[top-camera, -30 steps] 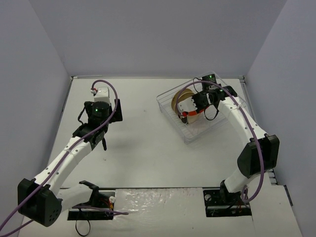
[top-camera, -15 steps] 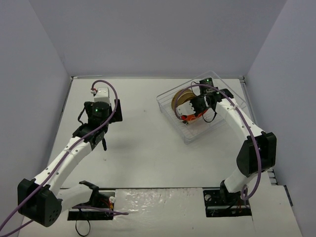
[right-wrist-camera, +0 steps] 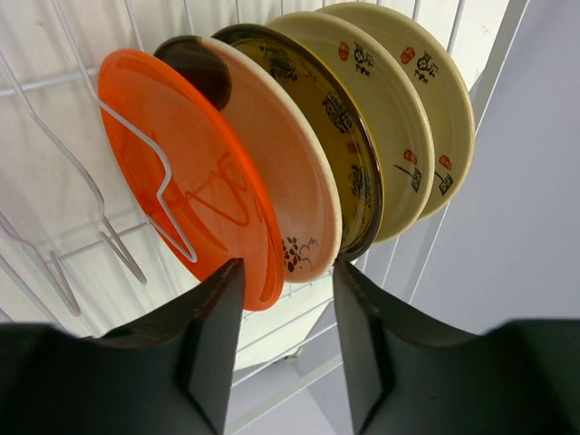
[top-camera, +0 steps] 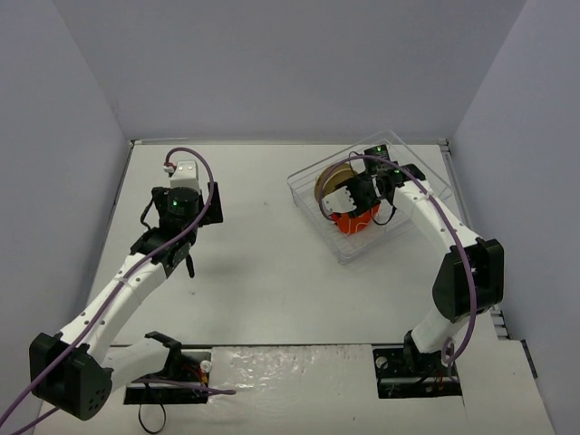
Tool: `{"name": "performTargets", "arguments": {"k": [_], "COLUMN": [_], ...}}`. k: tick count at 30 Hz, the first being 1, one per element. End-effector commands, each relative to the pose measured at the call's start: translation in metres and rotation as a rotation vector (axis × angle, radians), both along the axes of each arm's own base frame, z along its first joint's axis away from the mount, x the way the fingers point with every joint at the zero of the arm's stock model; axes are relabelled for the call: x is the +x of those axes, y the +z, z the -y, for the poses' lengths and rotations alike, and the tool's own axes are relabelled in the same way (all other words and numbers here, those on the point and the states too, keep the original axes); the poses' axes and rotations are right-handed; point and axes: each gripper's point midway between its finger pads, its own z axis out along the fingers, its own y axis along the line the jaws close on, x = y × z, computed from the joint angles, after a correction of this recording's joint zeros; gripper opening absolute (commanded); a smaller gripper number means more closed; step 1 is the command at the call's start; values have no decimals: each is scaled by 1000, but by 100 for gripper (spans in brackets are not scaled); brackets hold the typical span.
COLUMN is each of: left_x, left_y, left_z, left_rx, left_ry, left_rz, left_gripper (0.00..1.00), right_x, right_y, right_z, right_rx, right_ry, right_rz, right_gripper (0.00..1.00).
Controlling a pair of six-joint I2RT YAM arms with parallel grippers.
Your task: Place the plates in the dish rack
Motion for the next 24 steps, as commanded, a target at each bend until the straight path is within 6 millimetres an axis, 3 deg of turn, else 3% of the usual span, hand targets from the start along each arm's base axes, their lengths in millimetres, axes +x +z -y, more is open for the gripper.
{"name": "performTargets", "arguments": {"k": [1,3,6,8,11,17,19,24], "left_x": [3,3,6,9,17,41,50,70], "left_y": [24,27,33,39,45,47,39,17], "left_z": [-4,-4,0,6,15,18,25,-11], "left_rx": [-17,-18,-26,-40,-56,-121,-170,-251], "left_ry": [20,18,-4,-33,-63,-79,-134,-32], "left_rz": [77,84,106,126,155,178,148,110], "left_gripper": [97,97,97,97,97,97,97,97], "right_x": [-1,1,0,1,11,36,48,63], "right_y": [40,60,101,121,155,189,203,211], "right_z": [-14,-18,-16,-9,9,45,61,113], "right_rx": [92,152,242,320,487,781,914,1172], "right_ry": [12,-14,-62,-117,-209,-415,-530,-946], "right_rz": [63,99,178,217,296,388,428,526], "right_gripper": [45,47,42,45,60,100,100,100]}}
